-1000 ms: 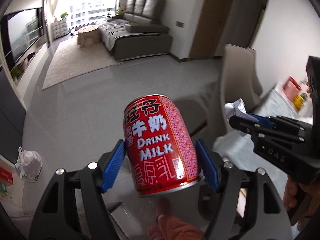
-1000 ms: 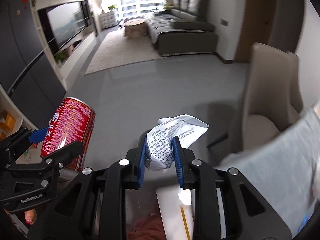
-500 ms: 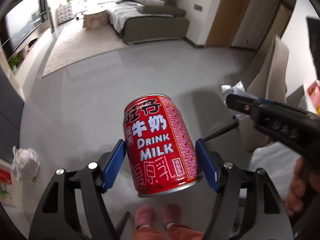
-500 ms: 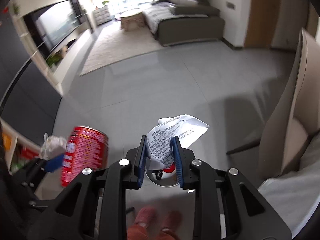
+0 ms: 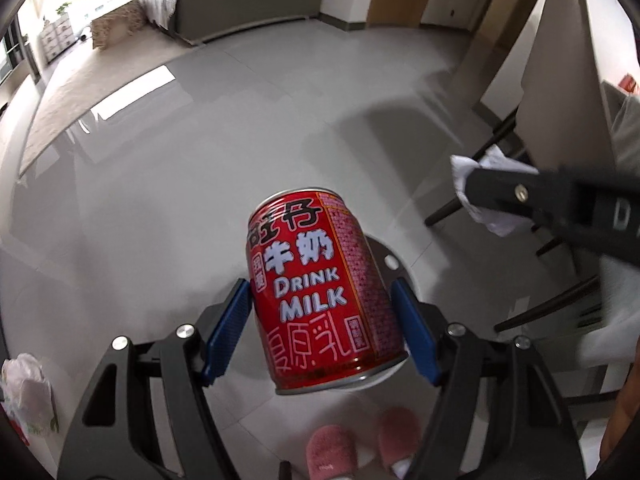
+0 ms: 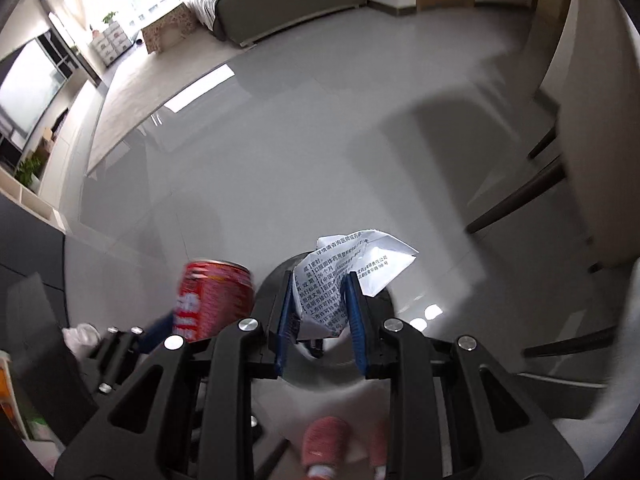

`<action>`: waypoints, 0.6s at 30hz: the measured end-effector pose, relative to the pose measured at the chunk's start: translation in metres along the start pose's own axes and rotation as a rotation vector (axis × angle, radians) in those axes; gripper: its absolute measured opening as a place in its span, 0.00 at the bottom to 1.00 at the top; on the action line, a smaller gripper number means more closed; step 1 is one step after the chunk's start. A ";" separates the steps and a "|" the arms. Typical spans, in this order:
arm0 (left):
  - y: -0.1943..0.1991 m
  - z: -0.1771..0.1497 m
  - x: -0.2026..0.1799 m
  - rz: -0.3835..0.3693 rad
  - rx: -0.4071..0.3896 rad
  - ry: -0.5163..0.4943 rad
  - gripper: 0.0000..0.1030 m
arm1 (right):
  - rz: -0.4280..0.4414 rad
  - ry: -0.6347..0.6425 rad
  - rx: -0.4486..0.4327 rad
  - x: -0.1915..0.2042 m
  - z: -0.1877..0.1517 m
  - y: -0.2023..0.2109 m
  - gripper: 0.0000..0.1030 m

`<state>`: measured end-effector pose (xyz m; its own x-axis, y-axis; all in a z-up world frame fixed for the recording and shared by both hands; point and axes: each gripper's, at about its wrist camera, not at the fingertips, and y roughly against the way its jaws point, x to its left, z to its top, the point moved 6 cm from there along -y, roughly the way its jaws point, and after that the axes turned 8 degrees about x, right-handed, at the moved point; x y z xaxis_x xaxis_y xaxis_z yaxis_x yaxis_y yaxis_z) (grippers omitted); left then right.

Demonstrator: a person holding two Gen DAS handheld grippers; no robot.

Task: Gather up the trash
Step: 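Open the left tool dropping the red can while the right tool drops the paper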

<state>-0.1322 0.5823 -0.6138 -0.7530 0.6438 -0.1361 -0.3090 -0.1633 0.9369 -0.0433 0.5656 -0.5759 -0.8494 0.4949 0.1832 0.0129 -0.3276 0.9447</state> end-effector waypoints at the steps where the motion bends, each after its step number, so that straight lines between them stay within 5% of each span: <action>1: -0.012 -0.002 0.003 -0.003 0.002 -0.011 0.69 | 0.007 -0.005 0.005 0.001 0.000 -0.012 0.23; 8: -0.064 -0.013 0.011 -0.011 0.028 -0.069 0.70 | -0.010 0.023 0.061 -0.005 -0.008 -0.073 0.24; 18: -0.074 -0.012 0.018 -0.007 0.021 -0.112 0.70 | -0.030 0.034 0.070 -0.005 -0.007 -0.082 0.33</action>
<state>-0.1299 0.5967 -0.6891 -0.6810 0.7245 -0.1068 -0.3005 -0.1434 0.9429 -0.0444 0.5841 -0.6558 -0.8672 0.4760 0.1465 0.0230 -0.2556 0.9665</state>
